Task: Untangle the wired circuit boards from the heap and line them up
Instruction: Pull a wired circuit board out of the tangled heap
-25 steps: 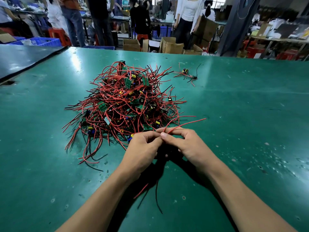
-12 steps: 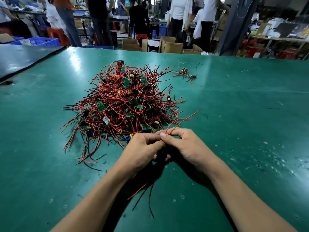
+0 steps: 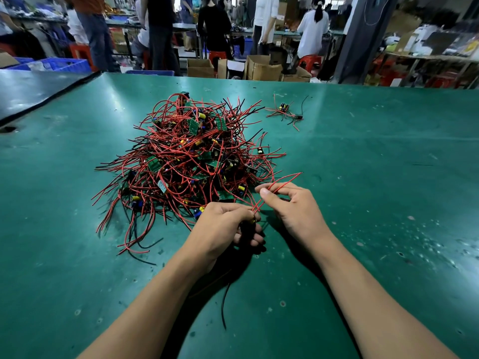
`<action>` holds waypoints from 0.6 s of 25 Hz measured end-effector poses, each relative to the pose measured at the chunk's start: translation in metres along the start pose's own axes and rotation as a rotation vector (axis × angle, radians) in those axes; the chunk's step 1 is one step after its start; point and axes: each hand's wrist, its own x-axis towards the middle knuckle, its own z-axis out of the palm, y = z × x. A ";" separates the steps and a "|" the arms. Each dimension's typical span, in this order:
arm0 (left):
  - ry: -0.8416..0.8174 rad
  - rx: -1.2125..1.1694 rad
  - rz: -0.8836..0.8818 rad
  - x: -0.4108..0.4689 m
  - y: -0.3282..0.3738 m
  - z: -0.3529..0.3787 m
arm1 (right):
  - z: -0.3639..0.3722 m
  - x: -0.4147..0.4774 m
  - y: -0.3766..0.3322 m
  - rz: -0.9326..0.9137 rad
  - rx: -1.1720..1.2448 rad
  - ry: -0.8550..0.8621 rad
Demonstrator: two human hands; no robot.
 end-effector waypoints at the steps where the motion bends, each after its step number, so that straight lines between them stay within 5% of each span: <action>1: 0.000 0.001 0.000 0.000 0.000 0.000 | -0.001 0.002 0.000 -0.023 -0.020 0.025; 7: 0.014 0.044 0.087 -0.003 -0.002 0.000 | 0.002 0.006 0.004 0.086 0.167 0.137; 11: 0.019 -0.011 0.094 -0.003 -0.002 0.003 | 0.004 -0.004 0.000 0.327 0.575 -0.128; 15: -0.004 -0.019 0.123 -0.004 -0.004 0.002 | 0.010 -0.016 -0.001 0.333 0.548 -0.351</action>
